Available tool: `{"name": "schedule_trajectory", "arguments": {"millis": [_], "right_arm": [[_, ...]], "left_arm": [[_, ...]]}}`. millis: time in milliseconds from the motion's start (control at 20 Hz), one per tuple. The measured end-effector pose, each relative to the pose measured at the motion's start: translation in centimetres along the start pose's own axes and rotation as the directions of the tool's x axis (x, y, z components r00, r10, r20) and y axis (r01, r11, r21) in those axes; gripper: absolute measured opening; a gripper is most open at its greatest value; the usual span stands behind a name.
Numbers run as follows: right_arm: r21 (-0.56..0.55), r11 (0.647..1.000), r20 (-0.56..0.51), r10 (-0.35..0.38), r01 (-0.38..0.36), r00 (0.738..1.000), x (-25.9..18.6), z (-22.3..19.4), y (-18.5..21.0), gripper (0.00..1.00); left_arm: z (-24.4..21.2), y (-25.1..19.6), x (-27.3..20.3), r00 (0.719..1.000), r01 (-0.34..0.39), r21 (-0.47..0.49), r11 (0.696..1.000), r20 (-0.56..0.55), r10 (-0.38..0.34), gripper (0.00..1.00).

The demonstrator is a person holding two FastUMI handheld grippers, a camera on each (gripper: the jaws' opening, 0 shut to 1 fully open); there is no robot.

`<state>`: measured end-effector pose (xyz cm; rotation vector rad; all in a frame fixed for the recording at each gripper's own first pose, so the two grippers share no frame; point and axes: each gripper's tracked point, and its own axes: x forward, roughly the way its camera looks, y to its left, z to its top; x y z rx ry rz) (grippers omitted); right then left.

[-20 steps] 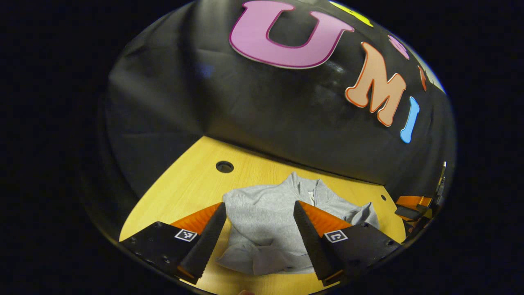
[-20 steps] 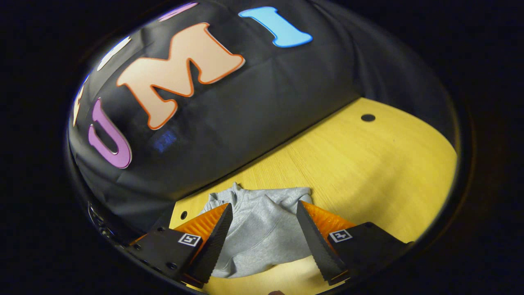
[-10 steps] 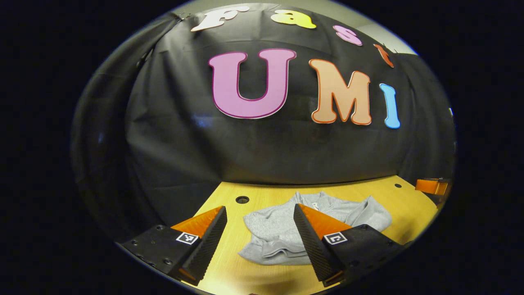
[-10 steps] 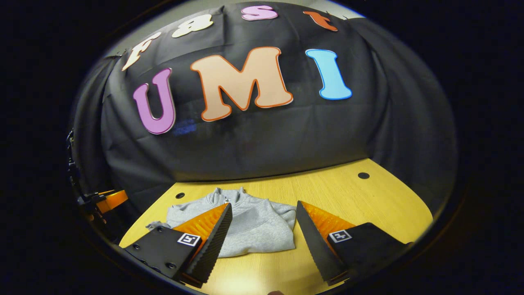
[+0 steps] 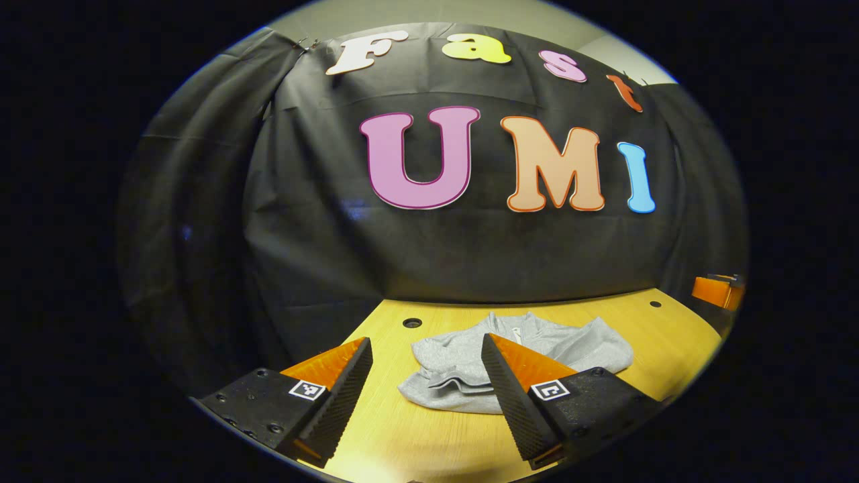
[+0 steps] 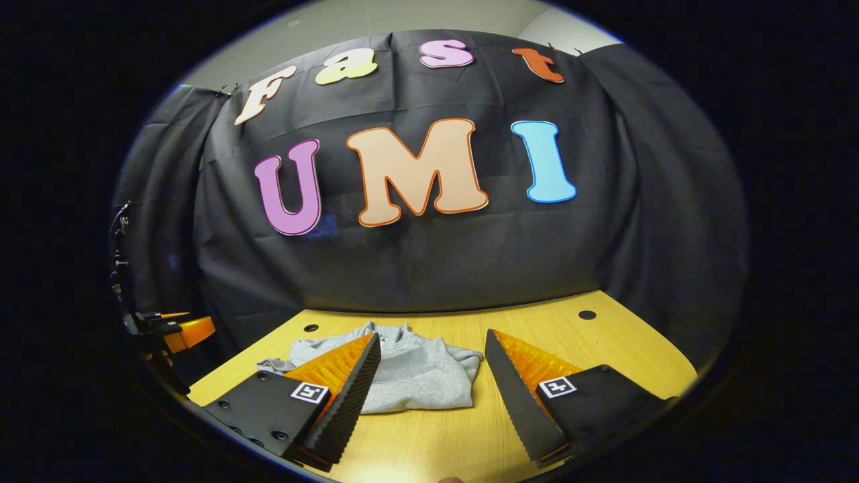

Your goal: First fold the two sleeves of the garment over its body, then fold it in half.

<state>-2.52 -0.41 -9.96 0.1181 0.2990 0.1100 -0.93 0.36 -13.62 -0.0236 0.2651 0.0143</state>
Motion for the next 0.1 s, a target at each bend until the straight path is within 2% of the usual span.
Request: {"name": "schedule_trajectory", "arguments": {"millis": [100], "right_arm": [[-0.008, 1.0, 0.017, -0.006, 0.006, 1.0, -0.51, 0.55, -0.11, 0.98]], "left_arm": [[0.72, -0.06, -0.26, 1.0, 0.013, 0.016, 1.0, 0.027, -0.014, 0.94]]}}
